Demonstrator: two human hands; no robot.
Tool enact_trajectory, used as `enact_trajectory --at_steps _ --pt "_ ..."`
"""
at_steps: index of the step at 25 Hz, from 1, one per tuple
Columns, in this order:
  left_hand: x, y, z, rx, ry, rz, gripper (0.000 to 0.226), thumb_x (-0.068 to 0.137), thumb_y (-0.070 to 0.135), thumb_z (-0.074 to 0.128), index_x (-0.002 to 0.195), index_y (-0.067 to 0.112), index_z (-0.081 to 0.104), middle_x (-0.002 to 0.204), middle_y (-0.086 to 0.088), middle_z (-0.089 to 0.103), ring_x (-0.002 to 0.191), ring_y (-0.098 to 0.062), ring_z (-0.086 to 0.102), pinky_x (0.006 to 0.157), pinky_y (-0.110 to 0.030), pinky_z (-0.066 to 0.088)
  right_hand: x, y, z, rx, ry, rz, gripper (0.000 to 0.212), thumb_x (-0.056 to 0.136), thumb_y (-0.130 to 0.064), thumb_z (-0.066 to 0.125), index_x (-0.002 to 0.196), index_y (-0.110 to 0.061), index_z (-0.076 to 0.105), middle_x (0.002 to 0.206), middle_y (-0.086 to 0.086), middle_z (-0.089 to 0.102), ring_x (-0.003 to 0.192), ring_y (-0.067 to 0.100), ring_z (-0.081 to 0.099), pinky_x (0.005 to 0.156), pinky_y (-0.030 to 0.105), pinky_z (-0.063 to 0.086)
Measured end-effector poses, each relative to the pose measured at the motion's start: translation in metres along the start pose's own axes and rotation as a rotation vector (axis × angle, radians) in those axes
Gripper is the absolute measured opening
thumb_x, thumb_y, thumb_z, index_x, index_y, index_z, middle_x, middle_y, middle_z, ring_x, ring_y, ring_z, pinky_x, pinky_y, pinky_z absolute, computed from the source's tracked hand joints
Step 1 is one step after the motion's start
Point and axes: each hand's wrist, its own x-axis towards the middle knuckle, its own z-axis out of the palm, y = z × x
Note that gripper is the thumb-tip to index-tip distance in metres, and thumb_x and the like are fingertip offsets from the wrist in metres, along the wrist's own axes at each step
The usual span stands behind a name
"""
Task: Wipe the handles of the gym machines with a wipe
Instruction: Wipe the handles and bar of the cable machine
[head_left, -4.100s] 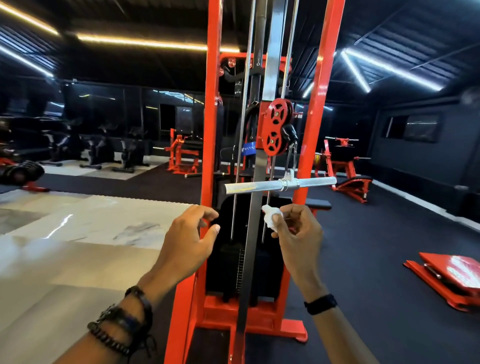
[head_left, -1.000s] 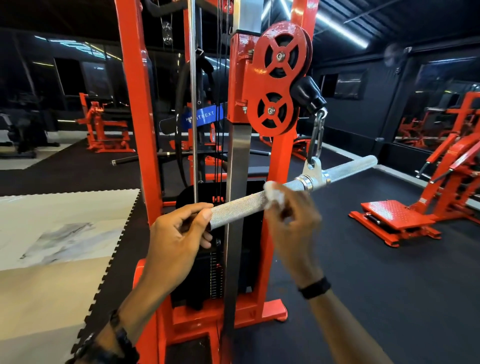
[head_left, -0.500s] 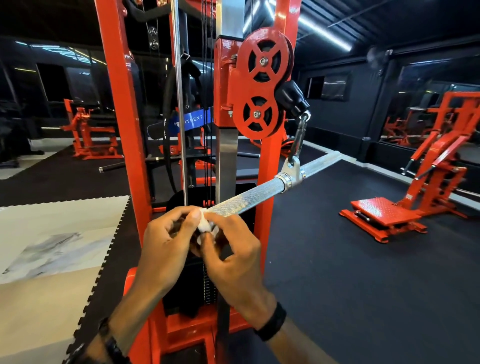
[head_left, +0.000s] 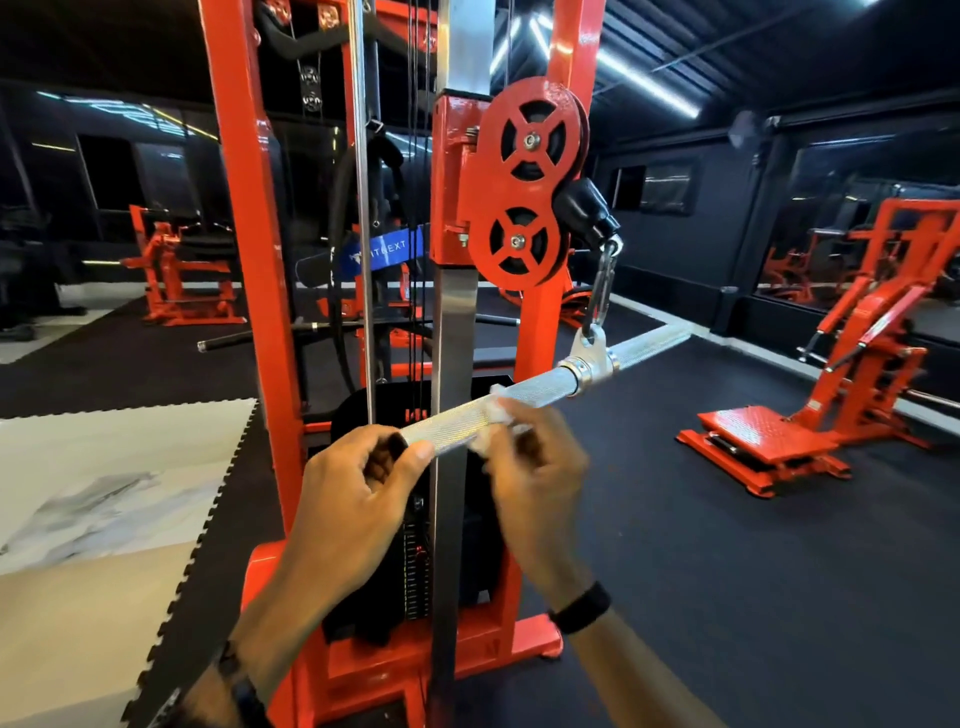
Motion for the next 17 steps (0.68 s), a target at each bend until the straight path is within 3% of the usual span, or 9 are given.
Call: enact_trajectory --at_steps 3,5,9,11,13,15,17 --pt "0.004 0.002 -0.004 0.007 -0.027 -0.008 0.036 0.086 0.056 0.057 0.077 0.024 0.069 0.068 0.001 0.066 0.061 -0.017 0.062 0.060 -0.043 0.053 -0.040 -0.025 0.014 0.018 -0.205 -0.143 0.032 0.086 -0.005 0.071 0.118 -0.006 0.068 0.100 0.003 0.063 0.093 0.014 0.064 0.078 0.031 0.055" --pt "0.005 0.005 -0.007 0.003 -0.040 -0.029 0.042 0.086 0.059 0.053 0.074 0.023 0.069 0.064 0.002 0.064 0.056 -0.015 0.059 0.058 -0.039 0.050 -0.038 -0.022 0.011 0.014 -0.237 -0.188 0.035 0.083 -0.003 0.074 0.118 -0.006 0.069 0.098 0.005 0.061 0.092 0.012 0.063 0.079 0.026 0.054" --pt "0.004 0.008 -0.008 0.006 -0.046 -0.081 0.065 0.087 0.071 0.045 0.068 0.011 0.061 0.057 -0.007 0.059 0.047 -0.019 0.056 0.051 -0.033 0.044 0.013 0.015 -0.016 -0.197 0.012 -0.156 0.012 0.081 -0.003 0.077 0.088 -0.012 0.071 0.084 0.000 0.062 0.076 -0.003 0.056 0.071 0.010 0.041" --pt "0.005 0.012 -0.006 -0.051 -0.054 -0.147 0.066 0.093 0.066 0.047 0.068 0.007 0.061 0.053 -0.006 0.057 0.044 -0.013 0.053 0.046 -0.027 0.042 0.044 0.034 -0.032 -0.255 0.164 -0.051 0.011 0.082 -0.004 0.075 0.085 -0.012 0.069 0.082 0.003 0.063 0.070 -0.007 0.055 0.065 0.005 0.039" --pt "0.005 0.015 -0.003 -0.112 -0.067 -0.196 0.058 0.089 0.057 0.047 0.069 0.005 0.064 0.051 0.000 0.056 0.044 -0.009 0.052 0.045 -0.023 0.042 0.060 0.041 -0.039 -0.241 0.250 0.083 0.008 0.084 -0.008 0.074 0.089 -0.012 0.069 0.083 0.003 0.065 0.067 -0.006 0.057 0.060 0.010 0.043" --pt "0.005 0.015 -0.001 -0.146 -0.086 -0.218 0.056 0.087 0.055 0.048 0.069 0.005 0.065 0.050 0.003 0.057 0.045 -0.007 0.051 0.045 -0.021 0.042 0.050 0.034 -0.030 -0.233 0.234 0.114 0.008 0.085 -0.012 0.073 0.086 -0.016 0.066 0.079 -0.003 0.063 0.064 -0.001 0.055 0.058 0.022 0.043" --pt "0.005 0.014 0.000 -0.170 -0.092 -0.246 0.056 0.088 0.055 0.049 0.067 0.005 0.065 0.050 0.002 0.057 0.046 -0.008 0.052 0.046 -0.023 0.043 0.018 0.012 -0.007 -0.168 0.130 0.028 0.011 0.086 -0.012 0.074 0.082 -0.016 0.064 0.074 -0.006 0.059 0.065 0.005 0.054 0.059 0.022 0.042"
